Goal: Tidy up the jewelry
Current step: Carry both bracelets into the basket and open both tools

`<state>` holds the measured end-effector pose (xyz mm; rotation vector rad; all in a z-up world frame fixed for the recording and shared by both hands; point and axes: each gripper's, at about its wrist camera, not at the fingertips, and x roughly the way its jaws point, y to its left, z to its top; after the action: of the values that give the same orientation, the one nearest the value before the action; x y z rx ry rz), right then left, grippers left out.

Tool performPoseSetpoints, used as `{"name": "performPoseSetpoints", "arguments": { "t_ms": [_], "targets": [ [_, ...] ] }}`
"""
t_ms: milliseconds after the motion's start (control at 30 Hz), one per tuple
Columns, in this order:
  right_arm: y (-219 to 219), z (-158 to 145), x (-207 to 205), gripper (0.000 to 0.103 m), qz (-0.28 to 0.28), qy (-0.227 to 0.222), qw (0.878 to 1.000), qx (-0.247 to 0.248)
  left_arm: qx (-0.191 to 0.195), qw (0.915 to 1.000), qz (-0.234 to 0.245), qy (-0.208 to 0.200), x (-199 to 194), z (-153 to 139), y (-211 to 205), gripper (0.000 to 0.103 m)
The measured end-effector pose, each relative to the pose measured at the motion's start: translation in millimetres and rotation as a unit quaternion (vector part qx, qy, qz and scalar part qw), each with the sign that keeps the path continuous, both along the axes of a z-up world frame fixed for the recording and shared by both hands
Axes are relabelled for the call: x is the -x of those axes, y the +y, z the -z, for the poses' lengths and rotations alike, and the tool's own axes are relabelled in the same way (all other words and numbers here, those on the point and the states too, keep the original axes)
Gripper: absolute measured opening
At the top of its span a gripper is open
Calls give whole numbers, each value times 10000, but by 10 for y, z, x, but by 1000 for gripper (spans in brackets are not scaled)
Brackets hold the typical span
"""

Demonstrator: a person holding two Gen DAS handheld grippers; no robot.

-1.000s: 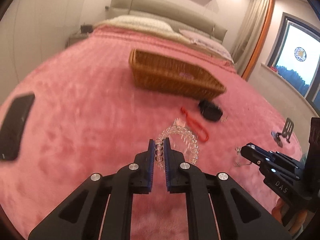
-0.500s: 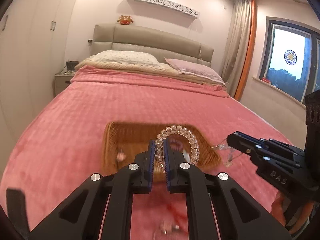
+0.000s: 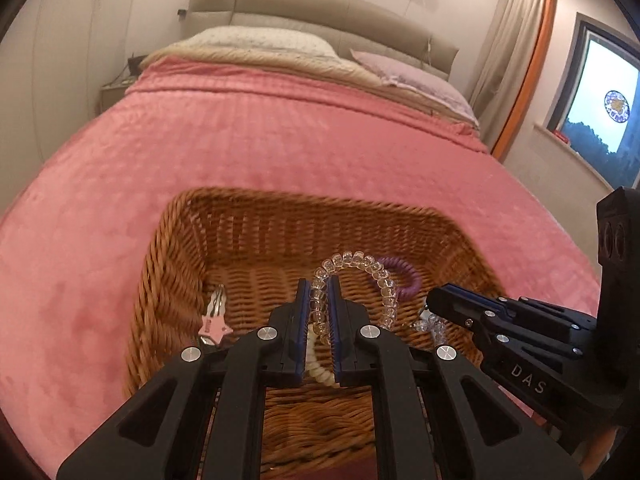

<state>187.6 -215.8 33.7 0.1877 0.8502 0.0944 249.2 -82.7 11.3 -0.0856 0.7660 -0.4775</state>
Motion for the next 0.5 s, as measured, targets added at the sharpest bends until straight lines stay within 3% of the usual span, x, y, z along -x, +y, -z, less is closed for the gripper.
{"name": "performPoseSetpoints", "arguments": {
  "t_ms": [167,200,233,267,333,467,500],
  "targets": [
    [-53,54,12,11,17,106,9996,-250,-26,10000,31,-12,33,2,41,11],
    [-83,37,30,13,23,115,9993,-364,-42,10000,33,-55,65,-23,45,16],
    [-91,12,39,16,38,85,9992,-390,-48,9999,37,-126,119,-64,60,35],
    [-108,-33,79,18,58,21,9993,-378,-19,9997,39,-220,179,-115,71,45],
    [-127,-135,178,27,67,-91,9994,-323,20,9993,81,-373,318,-226,108,46],
    [-136,-407,484,31,29,-393,9988,-290,215,9974,118,-677,651,-499,244,56],
    [-128,-489,593,39,38,-490,9985,-255,267,9966,138,-767,758,-575,292,57]
  ]
}}
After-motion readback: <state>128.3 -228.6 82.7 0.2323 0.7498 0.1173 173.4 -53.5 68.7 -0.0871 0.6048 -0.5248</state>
